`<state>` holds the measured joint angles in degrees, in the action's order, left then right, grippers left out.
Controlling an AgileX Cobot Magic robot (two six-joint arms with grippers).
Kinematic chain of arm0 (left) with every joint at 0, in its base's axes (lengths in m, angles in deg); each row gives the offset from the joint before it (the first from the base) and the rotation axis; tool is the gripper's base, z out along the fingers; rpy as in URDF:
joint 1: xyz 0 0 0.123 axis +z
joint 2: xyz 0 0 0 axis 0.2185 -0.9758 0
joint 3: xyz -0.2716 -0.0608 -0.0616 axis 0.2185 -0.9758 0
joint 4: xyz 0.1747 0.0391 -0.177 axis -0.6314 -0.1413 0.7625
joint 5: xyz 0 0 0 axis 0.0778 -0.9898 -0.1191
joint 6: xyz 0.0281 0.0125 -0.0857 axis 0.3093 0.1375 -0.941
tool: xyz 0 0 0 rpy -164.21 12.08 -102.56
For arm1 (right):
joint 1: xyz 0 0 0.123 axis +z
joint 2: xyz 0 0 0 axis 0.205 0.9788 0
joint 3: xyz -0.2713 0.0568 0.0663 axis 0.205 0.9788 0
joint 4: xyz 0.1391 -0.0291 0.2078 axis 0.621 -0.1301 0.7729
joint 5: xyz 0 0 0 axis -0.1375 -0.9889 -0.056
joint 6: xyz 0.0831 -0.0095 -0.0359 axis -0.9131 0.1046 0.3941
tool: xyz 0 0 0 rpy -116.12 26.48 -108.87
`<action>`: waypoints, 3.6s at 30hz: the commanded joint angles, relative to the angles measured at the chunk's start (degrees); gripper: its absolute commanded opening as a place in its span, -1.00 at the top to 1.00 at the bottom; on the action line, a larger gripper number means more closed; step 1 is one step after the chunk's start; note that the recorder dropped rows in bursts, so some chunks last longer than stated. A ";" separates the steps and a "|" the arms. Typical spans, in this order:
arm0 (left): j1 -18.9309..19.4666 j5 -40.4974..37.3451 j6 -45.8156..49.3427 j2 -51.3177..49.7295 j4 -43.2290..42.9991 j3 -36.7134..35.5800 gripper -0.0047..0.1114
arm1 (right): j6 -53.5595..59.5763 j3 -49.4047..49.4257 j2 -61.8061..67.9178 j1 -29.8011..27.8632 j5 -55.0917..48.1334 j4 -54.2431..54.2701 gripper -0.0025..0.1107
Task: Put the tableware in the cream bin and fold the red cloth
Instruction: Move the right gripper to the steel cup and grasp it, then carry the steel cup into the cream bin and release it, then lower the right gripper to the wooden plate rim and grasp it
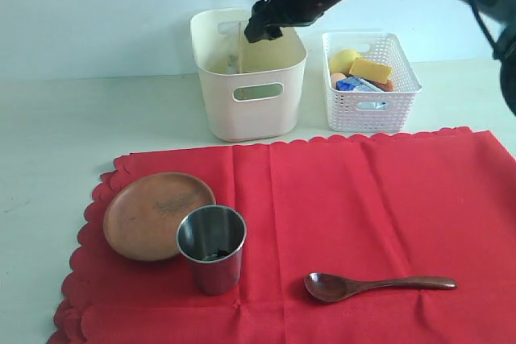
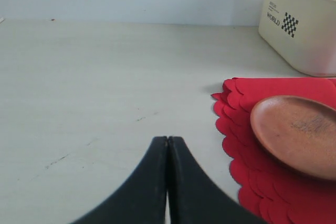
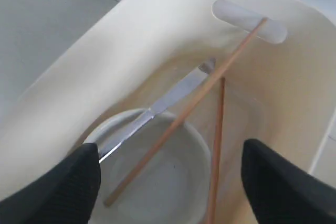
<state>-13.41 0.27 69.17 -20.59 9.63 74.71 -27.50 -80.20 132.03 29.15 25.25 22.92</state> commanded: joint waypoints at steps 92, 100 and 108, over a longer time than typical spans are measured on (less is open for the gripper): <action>-0.38 0.81 -0.16 0.32 0.13 0.25 0.92 | -12.92 4.85 -11.26 2.56 -10.87 -11.40 -0.30; -0.38 0.81 -0.16 0.32 0.13 0.25 0.92 | -12.60 6.13 -14.61 2.72 -21.24 -3.21 -0.01; -0.38 0.81 -0.16 0.32 0.13 0.25 0.92 | -5.42 20.96 -17.07 4.99 -21.24 10.21 0.01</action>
<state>-13.41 0.27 69.17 -20.59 9.63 74.71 -35.80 -63.77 115.67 33.09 4.24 29.10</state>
